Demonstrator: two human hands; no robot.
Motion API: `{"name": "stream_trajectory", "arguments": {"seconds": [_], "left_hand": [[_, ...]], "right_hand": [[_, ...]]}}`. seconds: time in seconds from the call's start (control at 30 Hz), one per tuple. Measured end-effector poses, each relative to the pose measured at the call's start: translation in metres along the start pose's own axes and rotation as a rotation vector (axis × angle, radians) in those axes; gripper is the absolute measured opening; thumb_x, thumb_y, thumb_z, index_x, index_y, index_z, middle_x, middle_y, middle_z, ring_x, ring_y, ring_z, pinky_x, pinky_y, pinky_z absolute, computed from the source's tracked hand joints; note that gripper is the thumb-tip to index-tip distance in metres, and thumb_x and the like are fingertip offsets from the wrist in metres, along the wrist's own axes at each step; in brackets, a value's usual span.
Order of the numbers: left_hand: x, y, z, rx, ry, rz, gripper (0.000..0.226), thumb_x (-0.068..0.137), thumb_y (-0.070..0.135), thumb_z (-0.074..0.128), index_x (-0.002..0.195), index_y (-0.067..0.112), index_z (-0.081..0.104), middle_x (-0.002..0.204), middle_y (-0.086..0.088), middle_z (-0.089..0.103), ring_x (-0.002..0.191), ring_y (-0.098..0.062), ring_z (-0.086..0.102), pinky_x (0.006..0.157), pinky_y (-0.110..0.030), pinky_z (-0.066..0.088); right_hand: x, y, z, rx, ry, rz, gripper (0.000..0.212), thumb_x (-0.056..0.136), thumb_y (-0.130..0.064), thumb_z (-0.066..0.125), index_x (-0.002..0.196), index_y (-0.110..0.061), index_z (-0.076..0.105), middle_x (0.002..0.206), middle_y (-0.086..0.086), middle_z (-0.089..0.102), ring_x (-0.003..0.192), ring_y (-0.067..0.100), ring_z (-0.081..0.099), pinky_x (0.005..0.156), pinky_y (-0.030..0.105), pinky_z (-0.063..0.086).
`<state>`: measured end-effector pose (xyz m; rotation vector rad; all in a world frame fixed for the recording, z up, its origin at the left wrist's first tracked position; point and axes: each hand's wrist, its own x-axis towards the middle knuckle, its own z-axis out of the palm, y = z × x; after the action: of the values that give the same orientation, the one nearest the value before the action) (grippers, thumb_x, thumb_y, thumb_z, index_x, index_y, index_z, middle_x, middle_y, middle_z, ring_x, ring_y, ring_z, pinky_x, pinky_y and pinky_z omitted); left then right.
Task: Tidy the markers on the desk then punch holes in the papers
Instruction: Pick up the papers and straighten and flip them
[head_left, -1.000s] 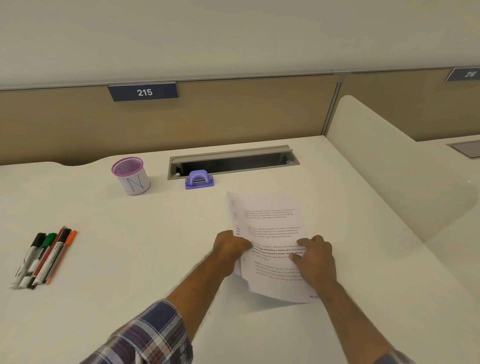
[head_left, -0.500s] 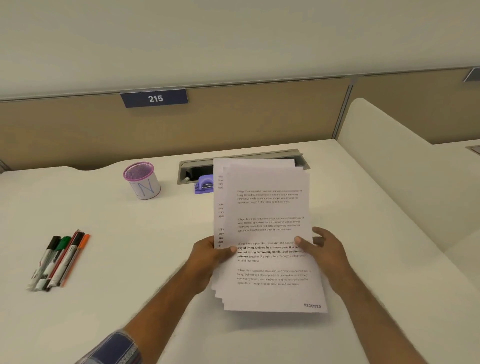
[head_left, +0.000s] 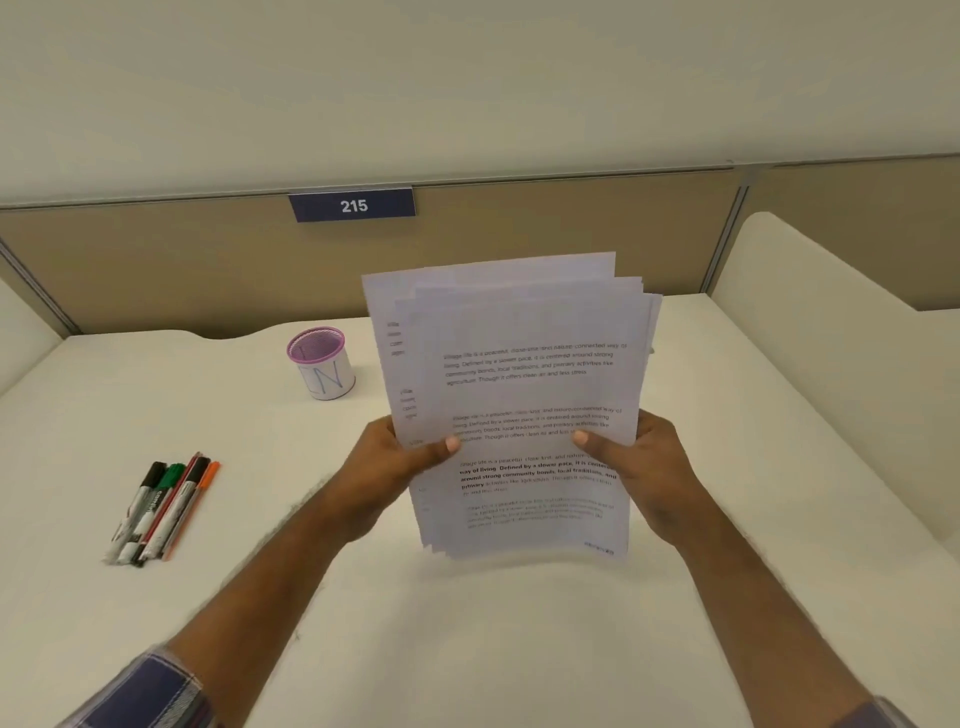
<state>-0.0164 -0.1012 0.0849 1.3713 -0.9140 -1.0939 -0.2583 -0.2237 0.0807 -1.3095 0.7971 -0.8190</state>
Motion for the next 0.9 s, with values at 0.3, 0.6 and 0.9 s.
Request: {"name": "stream_trajectory", "arguments": {"seconds": [0.3, 0.6, 0.9], "left_hand": [[-0.005, 0.007, -0.001, 0.051, 0.083, 0.136, 0.036, 0.081, 0.011, 0.075, 0.117, 0.014, 0.068, 0.112, -0.003, 0.074, 0.101, -0.027, 0.07, 0.085, -0.043, 0.059], [-0.006, 0.01, 0.007, 0.059, 0.154, 0.152, 0.028, 0.079, 0.022, 0.073, 0.107, 0.021, 0.073, 0.105, 0.0, 0.076, 0.092, -0.029, 0.072, 0.08, -0.043, 0.06], [-0.012, 0.002, 0.013, 0.078, 0.245, 0.143, 0.016, 0.083, 0.014, 0.075, 0.095, 0.025, 0.075, 0.095, 0.004, 0.078, 0.085, -0.024, 0.072, 0.075, -0.036, 0.061]], "right_hand": [[-0.006, -0.004, 0.008, -0.095, 0.019, -0.121, 0.026, 0.08, -0.009, 0.074, 0.104, -0.017, 0.071, 0.098, -0.001, 0.076, 0.088, 0.021, 0.072, 0.076, 0.036, 0.06], [-0.01, -0.008, 0.009, -0.047, 0.098, -0.133, 0.017, 0.081, -0.006, 0.073, 0.093, -0.019, 0.074, 0.093, 0.003, 0.076, 0.085, 0.026, 0.072, 0.074, 0.04, 0.06], [-0.019, 0.002, 0.014, -0.089, 0.093, -0.084, 0.02, 0.083, -0.008, 0.071, 0.096, -0.022, 0.072, 0.091, -0.002, 0.076, 0.084, 0.021, 0.072, 0.072, 0.034, 0.06]]}}
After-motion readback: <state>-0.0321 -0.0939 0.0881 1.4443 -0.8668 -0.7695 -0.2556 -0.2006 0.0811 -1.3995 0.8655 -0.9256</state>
